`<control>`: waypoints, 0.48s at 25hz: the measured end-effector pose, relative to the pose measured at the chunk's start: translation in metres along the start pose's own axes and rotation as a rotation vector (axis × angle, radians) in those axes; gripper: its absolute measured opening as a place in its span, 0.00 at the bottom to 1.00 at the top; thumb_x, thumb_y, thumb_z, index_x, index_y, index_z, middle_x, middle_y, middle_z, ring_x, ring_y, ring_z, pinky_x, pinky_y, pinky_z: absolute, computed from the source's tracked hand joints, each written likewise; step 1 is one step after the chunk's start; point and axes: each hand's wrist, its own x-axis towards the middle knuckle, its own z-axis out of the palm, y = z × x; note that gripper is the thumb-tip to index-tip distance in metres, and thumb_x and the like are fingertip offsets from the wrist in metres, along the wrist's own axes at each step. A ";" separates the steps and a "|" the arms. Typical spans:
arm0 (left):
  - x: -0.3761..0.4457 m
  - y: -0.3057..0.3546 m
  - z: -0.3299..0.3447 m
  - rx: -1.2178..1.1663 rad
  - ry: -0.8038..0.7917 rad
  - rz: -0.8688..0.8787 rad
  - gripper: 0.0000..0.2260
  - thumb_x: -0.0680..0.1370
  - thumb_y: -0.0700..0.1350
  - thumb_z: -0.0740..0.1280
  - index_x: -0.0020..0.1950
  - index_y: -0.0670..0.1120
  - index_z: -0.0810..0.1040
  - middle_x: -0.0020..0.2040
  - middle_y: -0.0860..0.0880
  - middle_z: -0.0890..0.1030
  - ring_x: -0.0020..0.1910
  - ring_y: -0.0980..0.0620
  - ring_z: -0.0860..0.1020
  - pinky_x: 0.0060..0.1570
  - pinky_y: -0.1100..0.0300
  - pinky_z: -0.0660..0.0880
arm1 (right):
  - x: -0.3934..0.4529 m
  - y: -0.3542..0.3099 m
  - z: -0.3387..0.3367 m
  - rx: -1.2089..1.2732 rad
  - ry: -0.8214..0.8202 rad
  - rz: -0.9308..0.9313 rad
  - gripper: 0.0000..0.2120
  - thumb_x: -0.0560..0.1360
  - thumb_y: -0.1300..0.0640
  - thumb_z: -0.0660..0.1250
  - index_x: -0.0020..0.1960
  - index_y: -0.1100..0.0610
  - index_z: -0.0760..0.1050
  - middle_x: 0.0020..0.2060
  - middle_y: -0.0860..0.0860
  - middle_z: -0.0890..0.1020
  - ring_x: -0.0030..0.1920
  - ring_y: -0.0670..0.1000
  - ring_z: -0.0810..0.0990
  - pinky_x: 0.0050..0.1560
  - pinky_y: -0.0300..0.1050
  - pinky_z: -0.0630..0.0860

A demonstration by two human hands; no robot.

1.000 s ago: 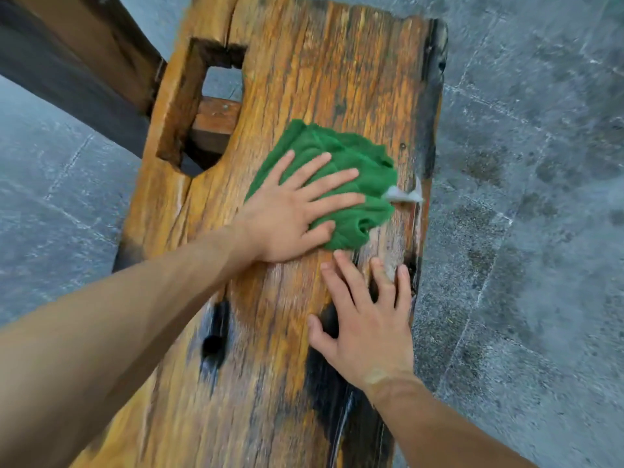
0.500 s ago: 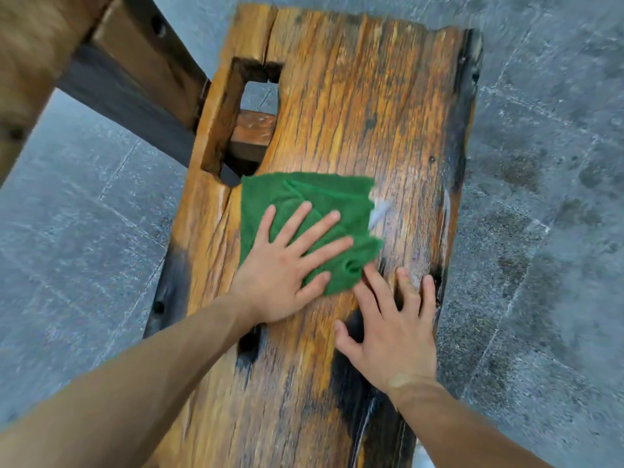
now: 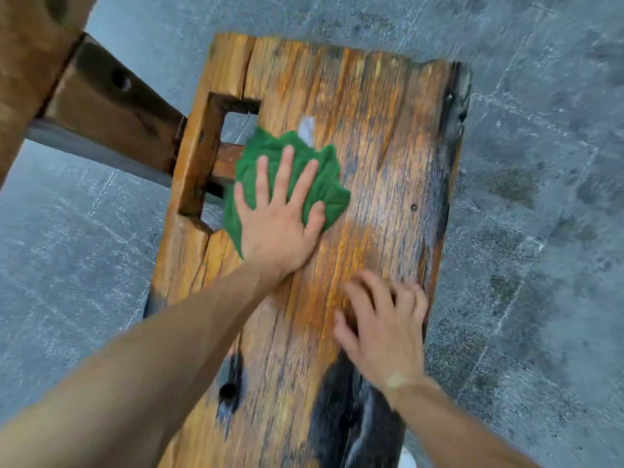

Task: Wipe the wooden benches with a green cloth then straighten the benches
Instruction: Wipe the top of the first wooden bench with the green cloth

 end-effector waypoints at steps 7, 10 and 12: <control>0.161 0.017 -0.026 -0.058 0.012 -0.176 0.27 0.81 0.64 0.46 0.81 0.65 0.47 0.83 0.54 0.40 0.81 0.42 0.39 0.71 0.26 0.39 | 0.085 0.022 0.000 0.007 0.081 0.061 0.19 0.72 0.45 0.65 0.61 0.51 0.76 0.63 0.52 0.75 0.60 0.61 0.70 0.73 0.66 0.58; 0.176 0.041 -0.027 -0.066 0.013 -0.254 0.27 0.82 0.62 0.45 0.82 0.62 0.46 0.83 0.51 0.39 0.81 0.39 0.38 0.71 0.26 0.38 | 0.089 0.022 0.000 0.004 0.062 0.055 0.20 0.71 0.45 0.66 0.60 0.52 0.75 0.62 0.53 0.75 0.60 0.62 0.71 0.73 0.67 0.58; 0.169 0.077 -0.027 -0.026 -0.012 -0.053 0.27 0.83 0.59 0.44 0.82 0.60 0.46 0.83 0.50 0.39 0.81 0.40 0.38 0.72 0.28 0.38 | 0.091 0.023 0.000 -0.018 0.057 0.055 0.21 0.70 0.45 0.66 0.61 0.51 0.74 0.62 0.53 0.75 0.60 0.62 0.71 0.73 0.67 0.58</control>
